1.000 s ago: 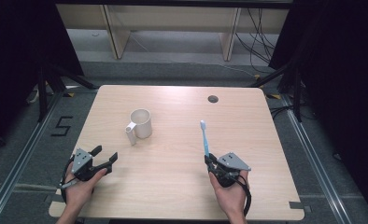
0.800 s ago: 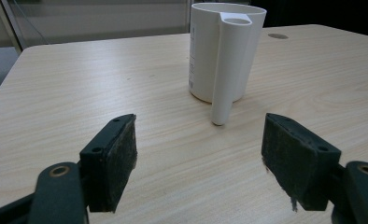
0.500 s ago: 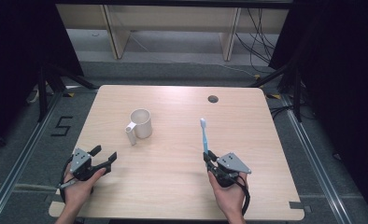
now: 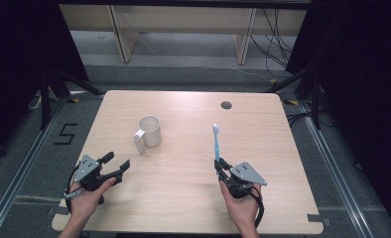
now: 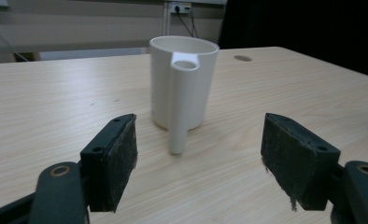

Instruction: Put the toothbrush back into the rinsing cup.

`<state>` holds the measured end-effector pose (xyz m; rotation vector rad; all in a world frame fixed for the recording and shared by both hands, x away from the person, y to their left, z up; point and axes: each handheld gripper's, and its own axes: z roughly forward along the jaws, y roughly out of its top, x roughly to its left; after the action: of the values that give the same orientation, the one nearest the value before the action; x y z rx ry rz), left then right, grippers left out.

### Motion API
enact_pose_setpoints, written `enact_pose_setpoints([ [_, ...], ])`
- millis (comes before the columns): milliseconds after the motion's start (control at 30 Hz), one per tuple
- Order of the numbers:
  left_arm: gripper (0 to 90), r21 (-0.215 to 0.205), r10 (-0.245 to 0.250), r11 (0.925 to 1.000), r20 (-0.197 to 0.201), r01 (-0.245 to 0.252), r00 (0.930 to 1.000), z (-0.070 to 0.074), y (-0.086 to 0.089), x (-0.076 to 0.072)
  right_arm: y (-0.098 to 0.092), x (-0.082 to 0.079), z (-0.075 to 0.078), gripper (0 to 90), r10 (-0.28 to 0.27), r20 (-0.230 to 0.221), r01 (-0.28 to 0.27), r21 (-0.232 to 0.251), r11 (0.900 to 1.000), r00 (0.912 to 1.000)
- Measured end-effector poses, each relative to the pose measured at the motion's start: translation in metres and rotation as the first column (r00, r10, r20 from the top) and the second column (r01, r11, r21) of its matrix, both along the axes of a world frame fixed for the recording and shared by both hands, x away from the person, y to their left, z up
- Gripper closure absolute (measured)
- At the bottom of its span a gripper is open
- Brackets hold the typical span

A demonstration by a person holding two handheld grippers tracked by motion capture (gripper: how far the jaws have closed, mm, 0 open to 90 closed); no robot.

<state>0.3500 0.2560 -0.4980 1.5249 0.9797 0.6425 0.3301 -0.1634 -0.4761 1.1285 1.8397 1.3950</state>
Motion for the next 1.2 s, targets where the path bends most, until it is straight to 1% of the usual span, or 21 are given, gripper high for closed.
enact_pose_setpoints([
  [33, 26.4, 0.002, -0.007, 1.0000, -0.009, 0.007, 0.9999, 0.003, -0.003, -0.001, 0.001, 0.000, 0.000, 79.3, 0.002, 0.005, -0.002, 0.001, 1.000, 1.0000],
  [67, 26.7, -0.005, -0.031, 0.9995, 0.002, 0.031, 0.9995, 0.009, -0.009, -0.001, 0.003, 0.000, -0.001, 79.3, 0.003, 0.015, -0.003, -0.008, 1.000, 0.9999],
  [167, 26.9, -0.011, -0.055, 0.9984, 0.011, 0.055, 0.9984, 0.015, -0.015, -0.001, 0.004, 0.000, 0.000, 79.3, 0.006, 0.015, -0.005, -0.012, 1.000, 0.9999],
  [233, 27.0, -0.016, -0.104, 0.9944, 0.058, 0.105, 0.9929, 0.020, -0.021, 0.002, 0.005, 0.000, 0.000, 79.3, 0.015, 0.025, -0.015, -0.006, 1.000, 0.9996],
  [267, 27.1, -0.016, -0.106, 0.9942, 0.038, 0.107, 0.9936, 0.024, -0.025, 0.000, 0.006, -0.001, 0.001, 79.3, 0.015, 0.031, -0.015, -0.006, 1.000, 0.9994],
  [433, 27.7, -0.014, -0.159, 0.9871, 0.063, 0.160, 0.9853, 0.032, -0.036, 0.002, 0.009, -0.002, 0.002, 79.3, 0.020, 0.028, -0.020, 0.006, 1.000, 0.9994],
  [467, 28.0, -0.023, -0.172, 0.9846, 0.055, 0.173, 0.9836, 0.035, -0.043, 0.001, 0.012, -0.002, 0.002, 79.3, 0.014, 0.007, -0.014, 0.006, 1.000, 0.9999],
  [533, 28.5, -0.031, -0.186, 0.9818, 0.048, 0.187, 0.9814, 0.037, -0.049, 0.001, 0.013, 0.000, 0.002, 79.3, 0.029, 0.031, -0.029, -0.002, 1.000, 0.9991],
  [567, 28.6, -0.031, -0.186, 0.9818, 0.048, 0.187, 0.9814, 0.037, -0.049, 0.001, 0.015, 0.000, 0.002, 79.2, 0.020, 0.034, -0.020, -0.006, 1.000, 0.9992],
  [633, 28.8, -0.033, -0.204, 0.9780, 0.047, 0.206, 0.9778, 0.039, -0.056, 0.002, 0.018, 0.000, 0.001, 79.3, 0.040, 0.022, -0.041, 0.012, 0.999, 0.9989],
  [733, 29.1, -0.041, -0.214, 0.9755, 0.051, 0.216, 0.9755, 0.041, -0.060, 0.003, 0.018, 0.001, 0.002, 79.3, 0.038, 0.032, -0.038, -0.008, 0.999, 0.9988],
  [867, 30.3, -0.037, -0.241, 0.9694, 0.052, 0.243, 0.9692, 0.044, -0.068, 0.005, 0.023, 0.001, 0.001, 79.3, 0.041, 0.018, -0.041, 0.022, 0.999, 0.9990],
  [900, 30.5, 0.252, -0.258, 0.9468, 0.223, 0.200, 0.9401, 0.052, -0.052, 0.022, 0.023, 0.001, 0.002, 79.3, 0.042, 0.020, -0.042, 0.006, 0.999, 0.9989],
  [967, 31.1, 0.250, -0.263, 0.9457, 0.213, 0.208, 0.9409, 0.053, -0.054, 0.021, 0.024, 0.001, 0.002, 79.3, 0.041, 0.022, -0.041, 0.008, 0.999, 0.9989],
  [1000, 31.6, 0.212, -0.315, 0.9378, 0.189, 0.275, 0.9300, 0.053, -0.059, 0.021, 0.024, 0.001, 0.002, 79.2, 0.045, 0.023, -0.045, -0.001, 0.999, 0.9988],
  [1033, 31.9, 0.212, -0.315, 0.9378, 0.189, 0.275, 0.9300, 0.053, -0.059, 0.021, 0.024, 0.001, 0.002, 79.2, 0.045, 0.023, -0.045, -0.001, 0.999, 0.9988],
  [1067, 32.5, -0.033, -0.258, 0.9648, 0.066, 0.261, 0.9638, 0.049, -0.075, 0.007, 0.027, 0.001, 0.002, 79.3, 0.054, 0.013, -0.054, 0.006, 0.999, 0.9985],
  [1100, 32.9, -0.033, -0.258, 0.9648, 0.066, 0.261, 0.9638, 0.049, -0.075, 0.007, 0.027, 0.001, 0.003, 79.3, 0.049, 0.015, -0.049, -0.002, 0.999, 0.9987],
  [1133, 33.4, -0.041, -0.272, 0.9606, 0.058, 0.275, 0.9604, 0.050, -0.080, 0.006, 0.029, 0.001, 0.002, 79.3, 0.056, 0.006, -0.056, 0.018, 0.998, 0.9984],
  [1167, 33.7, -0.041, -0.272, 0.9606, 0.058, 0.275, 0.9604, 0.050, -0.080, 0.006, 0.029, 0.001, 0.002, 79.3, 0.056, 0.006, -0.056, 0.018, 0.998, 0.9984],
  [1200, 34.0, -0.041, -0.283, 0.9573, 0.070, 0.286, 0.9565, 0.051, -0.082, 0.008, 0.032, 0.002, 0.002, 79.2, 0.066, 0.015, -0.066, 0.018, 0.998, 0.9977],
])
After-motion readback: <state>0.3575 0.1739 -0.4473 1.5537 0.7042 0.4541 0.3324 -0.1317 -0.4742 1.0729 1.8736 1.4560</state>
